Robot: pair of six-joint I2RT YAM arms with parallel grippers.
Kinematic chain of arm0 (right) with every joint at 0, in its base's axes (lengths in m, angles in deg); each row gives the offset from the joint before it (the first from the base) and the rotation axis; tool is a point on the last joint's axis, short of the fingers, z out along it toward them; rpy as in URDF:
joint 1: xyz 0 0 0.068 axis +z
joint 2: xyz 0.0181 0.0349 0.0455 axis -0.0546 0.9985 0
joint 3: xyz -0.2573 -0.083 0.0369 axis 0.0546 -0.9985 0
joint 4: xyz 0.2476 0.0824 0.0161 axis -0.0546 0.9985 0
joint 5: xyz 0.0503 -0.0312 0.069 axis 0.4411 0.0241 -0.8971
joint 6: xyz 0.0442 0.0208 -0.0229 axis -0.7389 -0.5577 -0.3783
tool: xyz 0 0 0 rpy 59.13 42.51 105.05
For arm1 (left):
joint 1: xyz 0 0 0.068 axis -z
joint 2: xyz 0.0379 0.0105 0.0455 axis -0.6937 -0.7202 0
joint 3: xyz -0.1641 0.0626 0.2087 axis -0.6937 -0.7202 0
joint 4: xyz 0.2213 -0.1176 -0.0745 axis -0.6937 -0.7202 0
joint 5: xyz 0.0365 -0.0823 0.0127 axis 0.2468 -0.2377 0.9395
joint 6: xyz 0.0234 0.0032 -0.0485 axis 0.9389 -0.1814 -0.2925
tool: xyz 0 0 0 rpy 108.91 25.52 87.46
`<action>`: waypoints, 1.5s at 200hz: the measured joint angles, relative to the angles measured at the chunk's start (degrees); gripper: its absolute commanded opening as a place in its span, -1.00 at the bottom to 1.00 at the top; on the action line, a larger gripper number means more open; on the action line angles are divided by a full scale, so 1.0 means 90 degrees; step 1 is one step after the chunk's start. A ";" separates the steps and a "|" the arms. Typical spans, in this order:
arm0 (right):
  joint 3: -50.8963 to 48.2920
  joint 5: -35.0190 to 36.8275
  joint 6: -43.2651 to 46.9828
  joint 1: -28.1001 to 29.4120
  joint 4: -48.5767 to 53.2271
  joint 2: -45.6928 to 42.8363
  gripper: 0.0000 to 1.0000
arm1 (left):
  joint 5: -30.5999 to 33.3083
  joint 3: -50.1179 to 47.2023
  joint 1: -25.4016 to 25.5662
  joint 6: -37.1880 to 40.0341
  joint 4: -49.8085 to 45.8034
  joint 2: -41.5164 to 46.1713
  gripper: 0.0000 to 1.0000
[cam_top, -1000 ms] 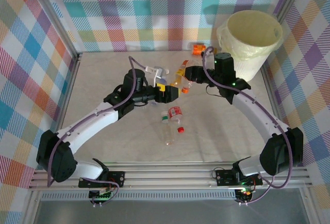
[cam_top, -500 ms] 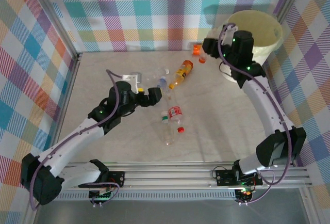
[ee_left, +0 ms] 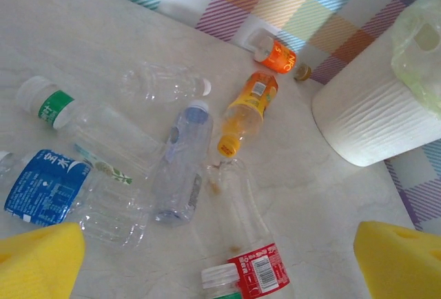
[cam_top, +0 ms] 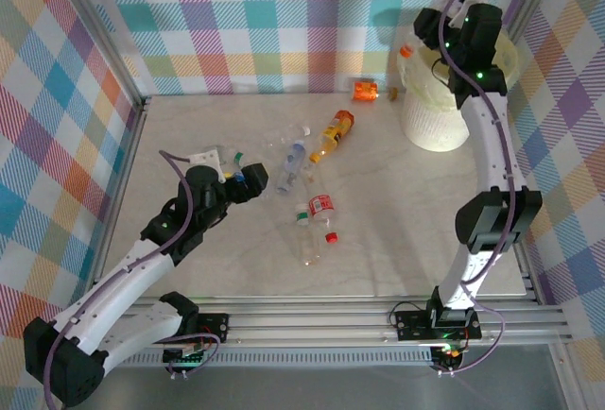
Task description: Put the plastic bottles in the bin
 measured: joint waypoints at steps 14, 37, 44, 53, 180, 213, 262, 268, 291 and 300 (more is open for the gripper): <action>0.0493 0.0124 -0.0126 -0.0095 0.0126 0.0311 -0.24 | 0.0012 -0.0005 -0.0024 -0.0019 0.0000 0.0007 1.00; 0.1200 0.0398 -0.0274 -0.0221 0.0396 0.0782 -0.21 | 0.0015 -0.0010 -0.0053 -0.0019 -0.0002 0.0032 1.00; 0.1392 0.0527 -0.0282 -0.0253 0.0498 0.0916 -0.20 | 0.0015 -0.0010 -0.0056 -0.0022 -0.0007 0.0053 1.00; 0.1574 0.0714 -0.0304 -0.0294 0.0600 0.1056 -0.18 | 0.0015 -0.0010 -0.0056 -0.0022 -0.0012 0.0080 1.00; 0.1824 0.2368 -0.2356 -0.0835 0.1219 0.2251 0.38 | 0.0352 -0.0306 -0.0126 -0.0403 -0.0168 0.0192 1.00; 0.2101 0.2501 -0.2470 -0.0835 0.1307 0.2380 0.61 | 0.0578 -0.0306 -0.0175 -0.0532 -0.0335 0.0119 1.00; 0.2159 0.2548 -0.2382 -0.0835 0.1341 0.2378 0.72 | 0.0729 -0.0306 -0.0221 -0.0714 -0.0527 -0.0325 1.00; 0.2161 0.2545 -0.2358 -0.0835 0.1350 0.2375 0.73 | 0.0736 -0.0306 -0.0221 -0.0750 -0.0537 -0.0374 1.00; 0.2159 0.2526 -0.2215 -0.0826 0.1401 0.2336 0.76 | 0.0828 -0.0287 -0.0236 -0.0901 -0.0699 -0.0510 1.00; 0.2159 0.2492 -0.2137 -0.0823 0.1450 0.2288 0.78 | 0.0869 -0.0279 -0.0262 -0.0976 -0.0772 -0.0556 1.00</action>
